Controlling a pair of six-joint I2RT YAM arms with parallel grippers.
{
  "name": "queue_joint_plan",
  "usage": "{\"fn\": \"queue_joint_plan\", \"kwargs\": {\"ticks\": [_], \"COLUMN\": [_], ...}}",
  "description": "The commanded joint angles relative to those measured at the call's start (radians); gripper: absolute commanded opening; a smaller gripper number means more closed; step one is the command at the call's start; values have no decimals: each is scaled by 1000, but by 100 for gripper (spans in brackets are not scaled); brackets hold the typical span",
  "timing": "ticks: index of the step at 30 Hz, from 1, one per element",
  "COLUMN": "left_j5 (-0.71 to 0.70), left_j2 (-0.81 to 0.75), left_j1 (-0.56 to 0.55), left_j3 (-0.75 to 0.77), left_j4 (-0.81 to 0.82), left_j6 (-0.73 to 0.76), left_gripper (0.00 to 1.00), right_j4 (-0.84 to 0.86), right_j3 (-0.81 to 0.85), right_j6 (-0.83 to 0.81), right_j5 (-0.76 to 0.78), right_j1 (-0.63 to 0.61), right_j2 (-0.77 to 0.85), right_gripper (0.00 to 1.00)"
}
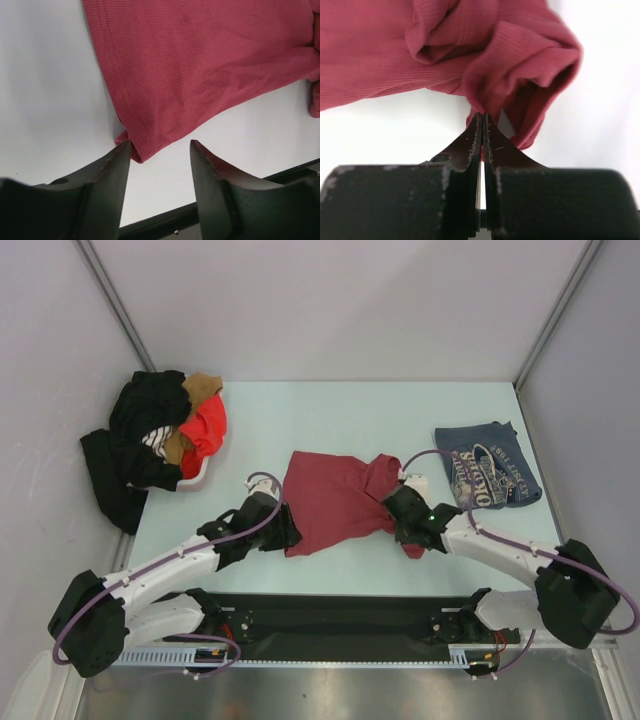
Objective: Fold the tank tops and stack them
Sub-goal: Flatten the tank top out
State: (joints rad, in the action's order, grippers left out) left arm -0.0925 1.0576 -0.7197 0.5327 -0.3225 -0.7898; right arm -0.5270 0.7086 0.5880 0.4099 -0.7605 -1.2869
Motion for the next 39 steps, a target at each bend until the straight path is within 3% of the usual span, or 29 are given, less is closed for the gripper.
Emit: {"fn": "queue_joint_plan", "kwargs": {"ticks": [1,11,12,15,16,20,27,31,36,37,38,39], "left_j5": [20,51,54,53,36,-84,85,76,85,85,117,132], "left_j2": [-7,107,116,113,104,45,-128,-183,-217,-214,-208,-205], "left_j1": [-12,-26,-27,-30,-29,-5,369,413,424,424,424,424], "left_j3": [-7,-17,-16,-4,6,120,182,246,213,204,179,167], "left_j4": [16,65,80,89,74,-61,-134,-217,-210,-205,-184,-168], "left_j6": [-12,-12,-14,-6,-5,30,170,199,193,190,187,181], "left_gripper": [54,51,45,6,0,0,0,0,0,0,0,0], "right_j4": [27,38,39,39,36,16,39,45,81,85,87,94], "right_j3": [-29,-60,-61,-63,-63,-57,-5,15,-3,-1,-1,0], "right_j6": [9,-5,-8,-7,-2,0,-45,-51,-43,-31,-28,-33], "right_j5": [-20,-79,-82,-98,-102,-135,-438,-632,-657,-651,-648,-666], "right_j1": [53,112,119,145,154,269,694,825,908,914,921,925], "right_j2": [107,156,158,176,205,325,460,373,295,279,267,255], "right_gripper": [0,0,0,0,0,0,0,0,1,24,41,51]}}
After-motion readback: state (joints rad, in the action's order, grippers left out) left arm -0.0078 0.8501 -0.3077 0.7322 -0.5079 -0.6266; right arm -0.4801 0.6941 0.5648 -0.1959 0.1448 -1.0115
